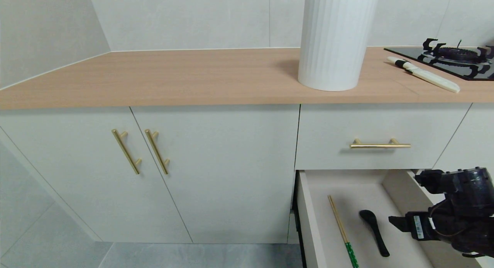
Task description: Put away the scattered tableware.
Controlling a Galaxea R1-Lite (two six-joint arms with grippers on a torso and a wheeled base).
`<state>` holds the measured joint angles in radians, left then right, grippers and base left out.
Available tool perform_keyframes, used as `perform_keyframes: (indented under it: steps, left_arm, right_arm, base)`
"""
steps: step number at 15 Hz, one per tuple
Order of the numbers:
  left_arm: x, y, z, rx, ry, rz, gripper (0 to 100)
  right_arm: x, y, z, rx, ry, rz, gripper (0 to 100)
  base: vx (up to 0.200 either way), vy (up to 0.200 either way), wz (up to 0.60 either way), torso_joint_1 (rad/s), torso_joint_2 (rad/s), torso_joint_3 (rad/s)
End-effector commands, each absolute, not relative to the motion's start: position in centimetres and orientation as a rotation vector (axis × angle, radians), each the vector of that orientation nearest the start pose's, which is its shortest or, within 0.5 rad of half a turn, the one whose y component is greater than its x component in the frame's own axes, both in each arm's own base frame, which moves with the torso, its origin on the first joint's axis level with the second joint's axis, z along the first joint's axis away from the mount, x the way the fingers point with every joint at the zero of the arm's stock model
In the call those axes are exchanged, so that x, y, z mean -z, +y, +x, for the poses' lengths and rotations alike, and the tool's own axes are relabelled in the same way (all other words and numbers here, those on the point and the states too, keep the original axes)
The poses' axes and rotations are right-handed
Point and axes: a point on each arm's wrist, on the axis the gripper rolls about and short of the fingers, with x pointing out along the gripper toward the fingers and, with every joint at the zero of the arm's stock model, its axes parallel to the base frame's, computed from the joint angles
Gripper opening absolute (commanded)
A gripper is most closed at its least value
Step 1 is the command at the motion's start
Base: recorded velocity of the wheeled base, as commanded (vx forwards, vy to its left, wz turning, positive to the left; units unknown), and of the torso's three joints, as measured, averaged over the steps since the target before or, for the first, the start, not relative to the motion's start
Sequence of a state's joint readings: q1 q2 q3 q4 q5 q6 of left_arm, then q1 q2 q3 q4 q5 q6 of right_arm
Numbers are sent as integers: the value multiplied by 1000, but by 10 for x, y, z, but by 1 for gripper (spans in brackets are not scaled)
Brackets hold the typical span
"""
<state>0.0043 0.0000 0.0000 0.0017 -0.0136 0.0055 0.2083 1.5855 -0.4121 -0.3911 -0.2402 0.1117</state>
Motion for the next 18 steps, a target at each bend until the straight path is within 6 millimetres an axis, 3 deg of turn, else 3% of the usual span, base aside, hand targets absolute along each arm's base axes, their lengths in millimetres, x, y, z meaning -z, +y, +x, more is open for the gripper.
perform_keyframes:
  steps: [1, 3, 8, 15, 18]
  left_arm:
    - [-75, 0, -23, 9, 1, 8, 100]
    - [-75, 0, -23, 9, 0, 8, 100]
    - [-75, 0, -23, 8, 0, 6, 100]
    - [-75, 0, -23, 9, 0, 6, 100]
    - [-75, 0, -23, 9, 0, 5, 100]
  right_arm:
    - [-158, 42, 186, 25, 595, -32, 100]
    - [-171, 43, 173, 3, 604, -37, 100]
    - [-189, 45, 147, -54, 698, -73, 100]
    - [-181, 52, 129, -168, 925, -150, 100]
    - [-167, 58, 138, -195, 1040, -169, 100]
  base:
    - [0, 0, 0, 0, 0, 0]
    - [0, 0, 0, 0, 0, 0]
    - [-200, 0, 0, -1, 1, 0]
    - [-200, 0, 0, 4, 5, 4]
    - [0, 0, 0, 0, 0, 0]
